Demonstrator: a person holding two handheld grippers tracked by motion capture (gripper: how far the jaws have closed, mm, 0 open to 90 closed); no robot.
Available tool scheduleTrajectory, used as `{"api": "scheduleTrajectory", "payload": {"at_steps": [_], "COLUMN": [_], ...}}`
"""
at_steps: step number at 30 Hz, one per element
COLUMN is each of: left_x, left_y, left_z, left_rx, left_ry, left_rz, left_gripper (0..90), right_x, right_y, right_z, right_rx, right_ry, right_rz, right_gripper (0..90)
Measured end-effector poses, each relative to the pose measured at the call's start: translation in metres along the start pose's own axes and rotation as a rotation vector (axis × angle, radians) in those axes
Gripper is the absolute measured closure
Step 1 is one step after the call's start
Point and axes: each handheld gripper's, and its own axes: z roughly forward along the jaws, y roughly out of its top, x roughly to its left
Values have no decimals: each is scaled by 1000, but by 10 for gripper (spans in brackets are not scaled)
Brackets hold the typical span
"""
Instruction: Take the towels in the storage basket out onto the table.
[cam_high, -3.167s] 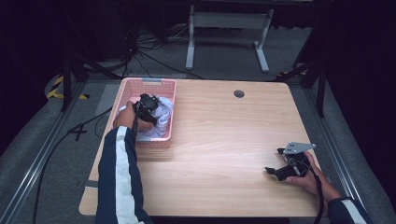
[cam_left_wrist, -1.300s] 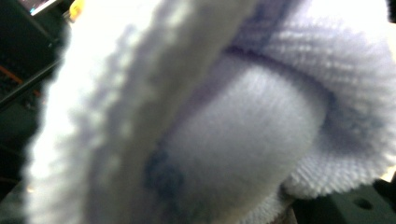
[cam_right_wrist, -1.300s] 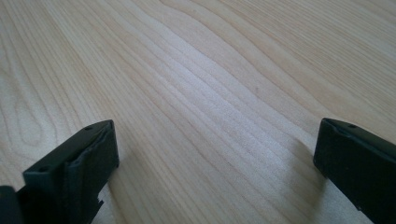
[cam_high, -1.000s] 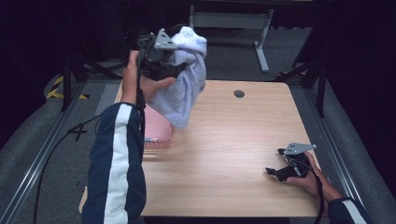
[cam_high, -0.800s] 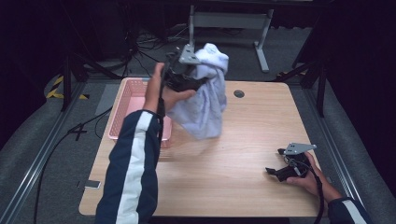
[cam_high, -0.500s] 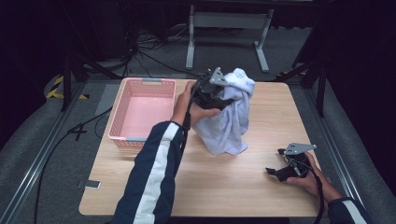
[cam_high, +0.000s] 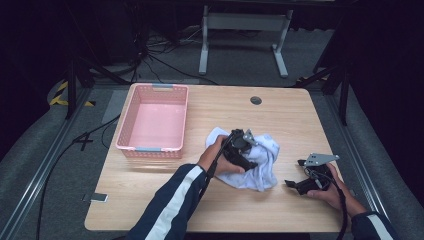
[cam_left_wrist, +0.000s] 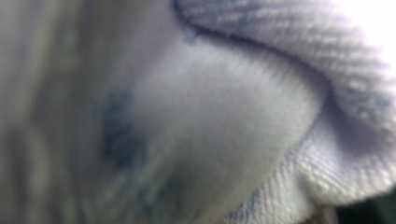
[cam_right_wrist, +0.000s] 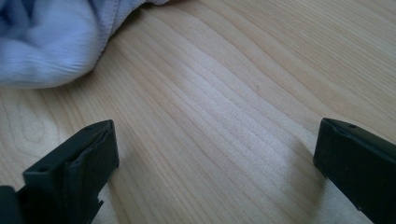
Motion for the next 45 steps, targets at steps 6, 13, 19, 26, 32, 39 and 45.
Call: {"api": "scheduleTrajectory", "payload": {"at_steps": [6, 13, 19, 26, 32, 39, 45], "left_x": [-24, -53, -58, -62, -65, -60, -55], "left_y": [-26, -77, -112, -131, -135, -147, -157], "left_z": [-39, -73, -43, -32, -35, -46, -55], "left_rx": [-21, -89, -16, -26, -24, -11, -13], "left_ry": [81, 62, -5, 71, 131, 174, 194], "left_rz": [19, -21, -105, -156, -158, -216, -255], "left_gripper": [175, 236, 260, 262, 272, 289, 291], "right_x": [0, 6, 20, 40, 39, 32, 17], "right_y": [0, 6, 37, 88, 95, 93, 86], "right_z": [0, -5, -7, 27, 60, 65, 45], "right_rx": [-1, -6, -116, -139, -29, 28, 43], "right_ry": [-3, 17, 54, 70, 63, 138, 65], "right_rz": [2, -13, -62, -183, -223, -205, -162], "right_gripper": [0, 253, 262, 253, 380, 755, 819]}}
